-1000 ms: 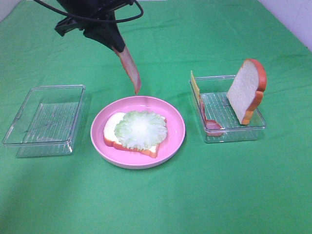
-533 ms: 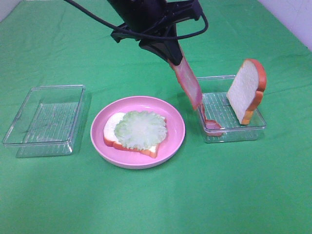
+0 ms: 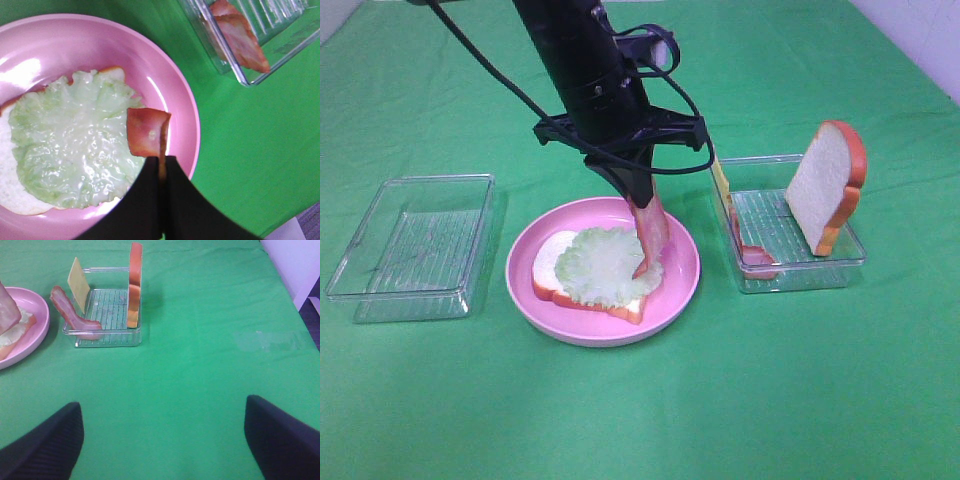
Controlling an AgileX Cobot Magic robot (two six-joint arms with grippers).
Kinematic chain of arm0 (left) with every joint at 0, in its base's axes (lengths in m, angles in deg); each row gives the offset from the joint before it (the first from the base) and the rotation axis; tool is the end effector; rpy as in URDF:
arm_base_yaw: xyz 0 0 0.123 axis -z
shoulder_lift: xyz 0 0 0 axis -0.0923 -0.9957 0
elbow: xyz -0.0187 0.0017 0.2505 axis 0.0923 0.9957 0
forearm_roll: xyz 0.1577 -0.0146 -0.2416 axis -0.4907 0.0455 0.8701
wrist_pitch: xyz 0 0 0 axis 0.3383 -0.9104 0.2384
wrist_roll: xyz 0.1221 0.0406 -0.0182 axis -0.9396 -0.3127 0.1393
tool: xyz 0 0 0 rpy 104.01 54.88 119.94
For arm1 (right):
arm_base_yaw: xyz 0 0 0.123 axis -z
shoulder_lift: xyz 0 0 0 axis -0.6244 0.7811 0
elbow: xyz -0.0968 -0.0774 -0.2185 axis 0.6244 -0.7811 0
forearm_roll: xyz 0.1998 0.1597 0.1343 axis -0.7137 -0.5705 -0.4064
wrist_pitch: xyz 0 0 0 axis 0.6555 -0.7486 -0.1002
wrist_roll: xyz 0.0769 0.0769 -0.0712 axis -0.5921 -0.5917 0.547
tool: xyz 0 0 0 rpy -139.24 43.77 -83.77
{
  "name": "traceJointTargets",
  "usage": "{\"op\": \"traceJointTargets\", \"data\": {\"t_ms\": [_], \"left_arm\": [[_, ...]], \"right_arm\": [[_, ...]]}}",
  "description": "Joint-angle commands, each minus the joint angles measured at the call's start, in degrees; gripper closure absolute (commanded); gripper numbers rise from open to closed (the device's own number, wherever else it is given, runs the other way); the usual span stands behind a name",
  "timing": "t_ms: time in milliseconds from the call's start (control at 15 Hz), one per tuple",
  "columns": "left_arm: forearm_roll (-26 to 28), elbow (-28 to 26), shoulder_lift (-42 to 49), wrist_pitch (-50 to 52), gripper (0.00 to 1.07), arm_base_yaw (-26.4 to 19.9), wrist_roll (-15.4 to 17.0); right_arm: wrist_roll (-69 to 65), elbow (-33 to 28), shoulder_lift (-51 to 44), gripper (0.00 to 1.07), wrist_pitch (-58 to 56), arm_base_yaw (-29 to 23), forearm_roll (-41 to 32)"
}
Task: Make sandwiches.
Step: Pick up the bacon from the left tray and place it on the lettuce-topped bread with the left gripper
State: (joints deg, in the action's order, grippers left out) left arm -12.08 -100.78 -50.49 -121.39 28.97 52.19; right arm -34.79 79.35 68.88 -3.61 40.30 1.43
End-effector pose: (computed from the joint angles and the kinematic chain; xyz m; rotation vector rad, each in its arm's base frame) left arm 0.3940 -0.3101 0.1431 0.6490 2.8918 -0.5163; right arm 0.0948 0.0069 0.2804 -0.0882 2.0306 0.0133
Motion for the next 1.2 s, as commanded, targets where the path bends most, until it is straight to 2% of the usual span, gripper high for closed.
{"op": "traceJointTargets", "data": {"t_ms": [67, 133, 533, 667, 733, 867, 933, 1000, 1200], "left_arm": [[1.2, 0.5, -0.3, 0.5, 1.07, 0.2, 1.1], [4.3, 0.5, -0.3, 0.8, 1.07, 0.2, 0.5], [11.5, 0.5, -0.3, 0.6, 1.07, 0.2, -3.5], [8.8, 0.5, -0.3, 0.6, 1.07, 0.2, -4.0], [5.4, 0.5, -0.3, 0.6, 1.07, 0.2, -3.4], [-3.0, 0.5, -0.3, -0.2, 1.07, 0.2, 1.0], [-4.9, 0.5, -0.3, -0.6, 1.07, 0.2, 2.3], [-11.9, 0.5, -0.3, -1.9, 1.07, 0.2, 5.7], [-13.5, 0.5, -0.5, -2.5, 1.07, 0.2, 6.4]], "right_arm": [[0.2, -0.1, -0.7, 0.25, 0.4, 0.5, 0.1], [0.2, -0.1, -0.7, 0.25, 0.4, 0.5, 0.1], [0.2, -0.1, -0.7, 0.25, 0.4, 0.5, 0.1], [0.2, -0.1, -0.7, 0.25, 0.4, 0.5, 0.1], [0.2, -0.1, -0.7, 0.25, 0.4, 0.5, 0.1], [0.2, -0.1, -0.7, 0.25, 0.4, 0.5, 0.1], [0.2, -0.1, -0.7, 0.25, 0.4, 0.5, 0.1], [0.2, -0.1, -0.7, 0.25, 0.4, 0.5, 0.1], [0.2, -0.1, -0.7, 0.25, 0.4, 0.5, 0.1]]}}
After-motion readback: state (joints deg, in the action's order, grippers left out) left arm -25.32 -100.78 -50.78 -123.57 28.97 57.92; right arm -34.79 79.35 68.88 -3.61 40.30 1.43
